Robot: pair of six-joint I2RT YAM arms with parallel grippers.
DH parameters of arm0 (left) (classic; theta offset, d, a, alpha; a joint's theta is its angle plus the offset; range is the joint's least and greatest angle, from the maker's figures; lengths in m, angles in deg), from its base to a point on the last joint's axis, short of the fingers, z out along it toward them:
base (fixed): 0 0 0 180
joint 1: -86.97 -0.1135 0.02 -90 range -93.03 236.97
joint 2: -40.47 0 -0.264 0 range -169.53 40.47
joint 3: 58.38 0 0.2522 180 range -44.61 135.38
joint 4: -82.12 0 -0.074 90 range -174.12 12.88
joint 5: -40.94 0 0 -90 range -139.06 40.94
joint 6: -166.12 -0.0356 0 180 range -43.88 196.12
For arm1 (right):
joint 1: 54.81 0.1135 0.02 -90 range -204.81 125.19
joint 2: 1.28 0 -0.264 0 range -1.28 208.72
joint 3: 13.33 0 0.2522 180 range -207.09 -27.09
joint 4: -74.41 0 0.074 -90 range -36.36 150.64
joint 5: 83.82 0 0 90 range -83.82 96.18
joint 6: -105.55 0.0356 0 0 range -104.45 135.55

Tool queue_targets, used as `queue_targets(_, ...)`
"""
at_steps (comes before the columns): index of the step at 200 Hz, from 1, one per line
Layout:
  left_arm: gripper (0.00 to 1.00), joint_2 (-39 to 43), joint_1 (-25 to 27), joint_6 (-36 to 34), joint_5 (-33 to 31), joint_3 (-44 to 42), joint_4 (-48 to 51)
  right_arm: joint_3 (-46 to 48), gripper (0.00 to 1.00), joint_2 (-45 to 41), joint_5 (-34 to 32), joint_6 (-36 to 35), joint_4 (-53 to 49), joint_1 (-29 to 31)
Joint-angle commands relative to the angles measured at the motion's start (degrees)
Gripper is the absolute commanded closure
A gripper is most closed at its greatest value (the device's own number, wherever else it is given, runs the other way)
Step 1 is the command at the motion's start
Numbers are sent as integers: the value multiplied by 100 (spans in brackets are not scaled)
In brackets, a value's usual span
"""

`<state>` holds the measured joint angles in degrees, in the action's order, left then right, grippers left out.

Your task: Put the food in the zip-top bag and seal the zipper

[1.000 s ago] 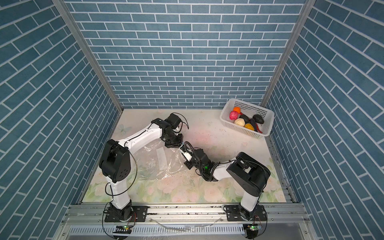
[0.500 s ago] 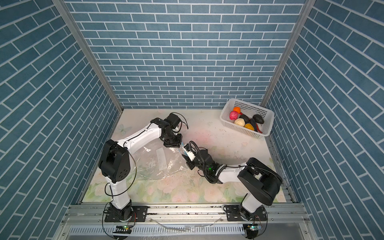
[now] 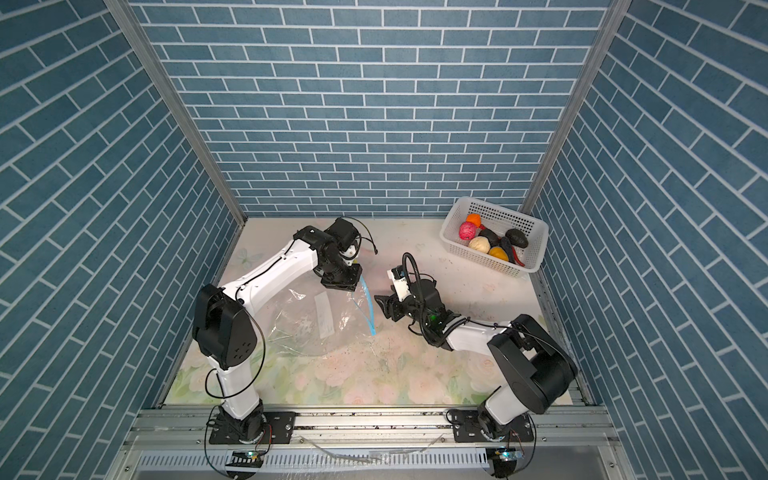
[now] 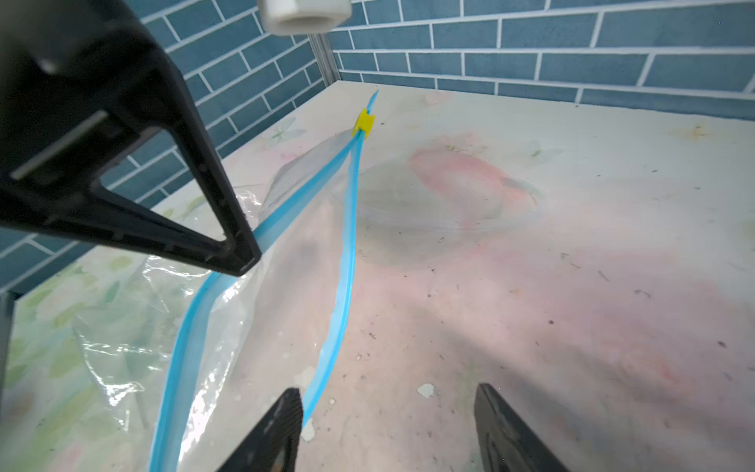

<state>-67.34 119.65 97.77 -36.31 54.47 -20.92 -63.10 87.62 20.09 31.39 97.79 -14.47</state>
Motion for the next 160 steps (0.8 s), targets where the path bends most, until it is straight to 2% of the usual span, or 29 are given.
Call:
queue_targets(1, 100, 132, 125, -256, -291, 243, 509, -548, 32, 279, 702, 848, -136, -196)
queue_targets(57, 100, 201, 238, -297, -422, 374, 681, -1436, 31, 1059, 1477, 1347, -581, -296)
queue_targets(82, 100, 218, 247, -297, -440, 339, 668, -1506, 40, 1176, 1647, 1484, -542, -294)
queue_targets(116, 100, 168, 256, -331, -426, 444, 700, -1471, 63, 1287, 1835, 1594, -416, -290)
queue_targets(160, 100, 26, 264, -429, -497, 746, 853, -1350, 77, 1340, 1908, 1699, -68, -293)
